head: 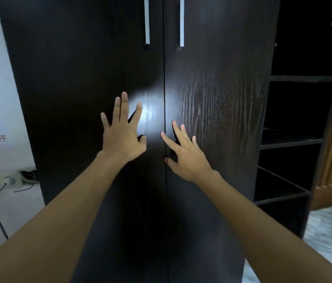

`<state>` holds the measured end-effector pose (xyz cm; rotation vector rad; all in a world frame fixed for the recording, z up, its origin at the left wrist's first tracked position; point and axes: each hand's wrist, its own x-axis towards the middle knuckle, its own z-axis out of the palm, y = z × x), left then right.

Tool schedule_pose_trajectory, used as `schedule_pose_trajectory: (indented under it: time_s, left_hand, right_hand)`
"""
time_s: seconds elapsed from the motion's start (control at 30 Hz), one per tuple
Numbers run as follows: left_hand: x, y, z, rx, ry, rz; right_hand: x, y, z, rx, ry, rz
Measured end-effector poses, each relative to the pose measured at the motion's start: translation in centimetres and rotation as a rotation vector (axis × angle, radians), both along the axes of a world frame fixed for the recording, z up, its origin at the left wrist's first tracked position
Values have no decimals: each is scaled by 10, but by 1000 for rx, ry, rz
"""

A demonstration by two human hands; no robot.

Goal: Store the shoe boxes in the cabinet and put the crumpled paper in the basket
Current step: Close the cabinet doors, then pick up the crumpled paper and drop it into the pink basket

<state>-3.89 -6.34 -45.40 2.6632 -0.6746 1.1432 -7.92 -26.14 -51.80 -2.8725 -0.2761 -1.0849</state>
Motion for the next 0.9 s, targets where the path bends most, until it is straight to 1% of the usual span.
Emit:
schedule_pose_trajectory:
  time_s: [0.07, 0.13, 0.2, 0.27, 0.37, 0.4, 0.53, 0.6, 0.67, 0.77, 0.83, 0.9]
  left_hand:
    - [-1, -11, -18, -2, -53, -18]
    - [-6, -27, -45, -36, -104, -86]
    - [-16, -50, -76, -109, -121, -227]
    - [-32, -83, -112, -180, -50, -392]
    - [-64, -137, -163, -280, 228, -580]
    - [-74, -156, -181, -276, 338, -615]
    - [-117, -230, -257, -141, 789, -740]
    - [-143, -265, -298, -83, 953, -757]
    - [-171, -299, -340, -66, 1070, -752]
    - [-208, -347, -398, -57, 1178, -703]
    - [-230, -372, -429, -44, 1247, -640]
    - [-245, -391, -453, -44, 1324, -581]
  right_hand:
    - [-12, -4, -9, 105, 39, 22]
    - [-30, -14, -26, 210, 50, 9]
    - [-51, -30, -49, 290, 54, -51]
    - [-76, -55, -80, 344, 80, -134]
    - [-121, -100, -131, 420, 128, -239]
    - [-138, -116, -149, 443, 159, -280]
    - [-211, -186, -226, 539, 286, -432]
    - [-248, -218, -266, 602, 333, -467]
    - [-279, -246, -303, 682, 382, -508]
    - [-309, -283, -350, 794, 473, -573]
    - [-320, -301, -372, 855, 533, -607]
    - [-327, -310, -386, 921, 535, -646]
